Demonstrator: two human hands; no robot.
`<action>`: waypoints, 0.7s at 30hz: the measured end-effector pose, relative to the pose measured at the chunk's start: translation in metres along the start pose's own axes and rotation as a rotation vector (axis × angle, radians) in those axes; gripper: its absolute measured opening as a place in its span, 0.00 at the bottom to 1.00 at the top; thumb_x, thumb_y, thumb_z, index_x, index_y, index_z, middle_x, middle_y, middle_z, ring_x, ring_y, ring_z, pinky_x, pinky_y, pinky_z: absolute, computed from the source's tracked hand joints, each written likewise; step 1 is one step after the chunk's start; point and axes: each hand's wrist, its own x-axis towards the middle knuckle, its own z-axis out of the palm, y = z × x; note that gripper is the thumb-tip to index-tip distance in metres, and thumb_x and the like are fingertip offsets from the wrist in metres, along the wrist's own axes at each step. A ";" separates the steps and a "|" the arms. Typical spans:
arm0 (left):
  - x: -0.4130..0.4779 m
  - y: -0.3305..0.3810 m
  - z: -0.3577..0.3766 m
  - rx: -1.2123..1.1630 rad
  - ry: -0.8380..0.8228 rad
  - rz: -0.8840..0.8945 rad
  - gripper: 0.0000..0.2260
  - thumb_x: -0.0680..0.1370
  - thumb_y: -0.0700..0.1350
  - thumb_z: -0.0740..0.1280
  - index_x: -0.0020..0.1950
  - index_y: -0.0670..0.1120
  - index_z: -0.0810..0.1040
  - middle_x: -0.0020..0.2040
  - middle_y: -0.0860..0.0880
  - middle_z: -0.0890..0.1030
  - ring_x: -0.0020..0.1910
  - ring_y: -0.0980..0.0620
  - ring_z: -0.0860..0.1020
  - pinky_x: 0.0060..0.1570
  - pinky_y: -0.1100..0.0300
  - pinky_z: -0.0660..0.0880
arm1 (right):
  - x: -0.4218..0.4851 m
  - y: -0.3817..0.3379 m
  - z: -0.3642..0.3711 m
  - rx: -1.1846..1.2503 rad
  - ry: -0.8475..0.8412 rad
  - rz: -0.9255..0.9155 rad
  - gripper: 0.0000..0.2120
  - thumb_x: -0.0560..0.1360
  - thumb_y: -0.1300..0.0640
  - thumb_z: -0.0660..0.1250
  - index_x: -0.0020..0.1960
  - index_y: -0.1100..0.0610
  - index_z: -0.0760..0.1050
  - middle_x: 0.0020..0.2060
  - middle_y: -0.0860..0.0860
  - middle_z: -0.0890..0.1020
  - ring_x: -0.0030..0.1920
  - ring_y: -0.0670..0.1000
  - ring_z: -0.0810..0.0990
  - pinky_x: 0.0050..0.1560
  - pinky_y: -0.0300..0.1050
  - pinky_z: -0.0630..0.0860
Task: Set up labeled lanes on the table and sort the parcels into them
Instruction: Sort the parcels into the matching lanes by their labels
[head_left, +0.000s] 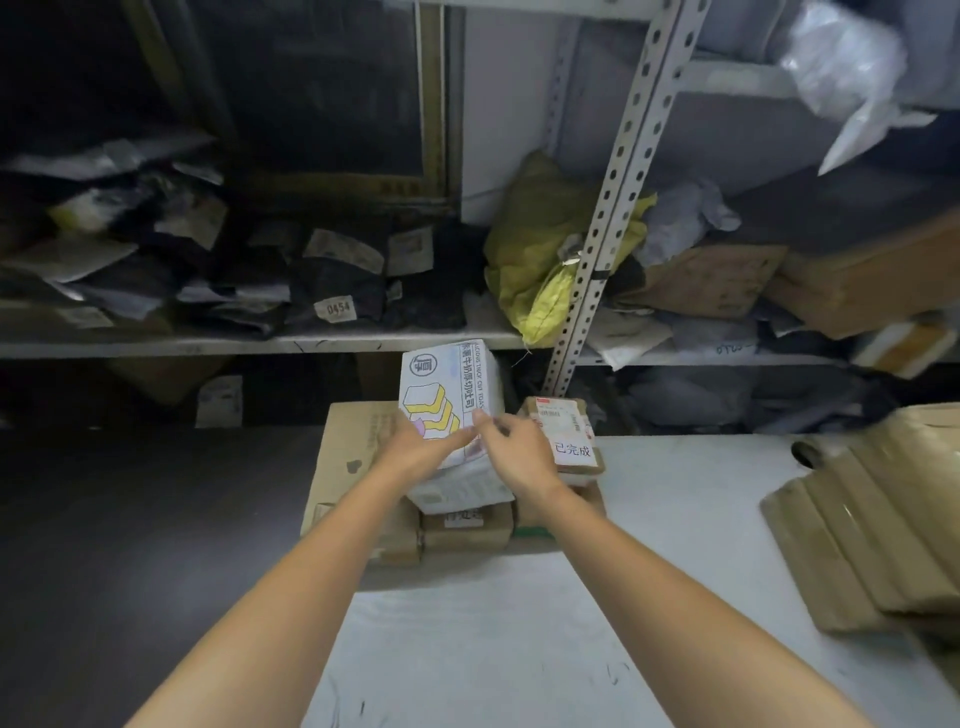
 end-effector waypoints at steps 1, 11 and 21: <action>0.000 0.002 -0.001 0.028 -0.003 -0.012 0.46 0.61 0.75 0.73 0.74 0.59 0.64 0.64 0.64 0.76 0.66 0.55 0.73 0.68 0.51 0.68 | 0.001 -0.002 0.001 0.007 -0.017 -0.007 0.42 0.68 0.20 0.50 0.58 0.51 0.82 0.54 0.49 0.83 0.57 0.52 0.80 0.60 0.55 0.77; 0.017 -0.023 -0.025 -0.086 -0.055 -0.233 0.64 0.52 0.74 0.75 0.81 0.58 0.46 0.77 0.54 0.63 0.75 0.47 0.64 0.74 0.46 0.62 | -0.017 -0.030 -0.008 0.291 -0.152 -0.021 0.27 0.79 0.35 0.58 0.63 0.54 0.81 0.62 0.49 0.81 0.64 0.49 0.77 0.69 0.52 0.70; -0.049 -0.002 -0.036 -0.305 -0.226 -0.177 0.20 0.78 0.60 0.66 0.67 0.56 0.68 0.55 0.52 0.76 0.53 0.48 0.74 0.55 0.46 0.68 | -0.020 -0.008 -0.041 0.327 -0.042 0.131 0.33 0.80 0.41 0.64 0.79 0.56 0.61 0.74 0.51 0.69 0.72 0.54 0.69 0.72 0.52 0.67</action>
